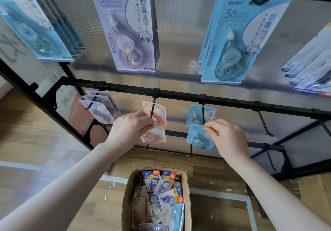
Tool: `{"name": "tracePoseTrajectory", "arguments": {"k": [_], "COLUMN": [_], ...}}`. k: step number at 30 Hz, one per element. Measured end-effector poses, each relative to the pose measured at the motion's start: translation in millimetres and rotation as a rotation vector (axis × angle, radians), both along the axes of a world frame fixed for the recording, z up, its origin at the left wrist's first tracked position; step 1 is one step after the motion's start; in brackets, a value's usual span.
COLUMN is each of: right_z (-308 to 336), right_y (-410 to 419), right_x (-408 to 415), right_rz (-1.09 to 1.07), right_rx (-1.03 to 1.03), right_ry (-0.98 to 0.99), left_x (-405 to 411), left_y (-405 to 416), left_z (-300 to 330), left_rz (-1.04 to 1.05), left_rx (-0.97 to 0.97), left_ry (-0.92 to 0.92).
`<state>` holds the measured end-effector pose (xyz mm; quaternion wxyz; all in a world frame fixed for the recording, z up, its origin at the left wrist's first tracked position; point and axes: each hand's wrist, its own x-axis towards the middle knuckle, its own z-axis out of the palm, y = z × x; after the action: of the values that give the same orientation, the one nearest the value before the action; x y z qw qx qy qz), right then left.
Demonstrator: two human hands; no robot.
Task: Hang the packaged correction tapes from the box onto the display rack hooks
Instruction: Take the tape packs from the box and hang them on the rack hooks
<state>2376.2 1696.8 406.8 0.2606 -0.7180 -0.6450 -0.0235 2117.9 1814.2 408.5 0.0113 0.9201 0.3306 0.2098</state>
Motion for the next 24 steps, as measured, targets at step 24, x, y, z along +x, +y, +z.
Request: {"name": "tracePoseTrajectory", "arguments": {"k": [24], "right_z": [-6.3], "right_y": [13.1], "right_x": [8.9], "right_rz": [0.079], "right_rx": [-0.128], "right_ry": [-0.001], "left_x": [13.2], "left_y": [32.4], "left_z": [-8.0], "left_rz": [-0.07], "left_rx": [-0.051], "left_ry": [-0.013]}}
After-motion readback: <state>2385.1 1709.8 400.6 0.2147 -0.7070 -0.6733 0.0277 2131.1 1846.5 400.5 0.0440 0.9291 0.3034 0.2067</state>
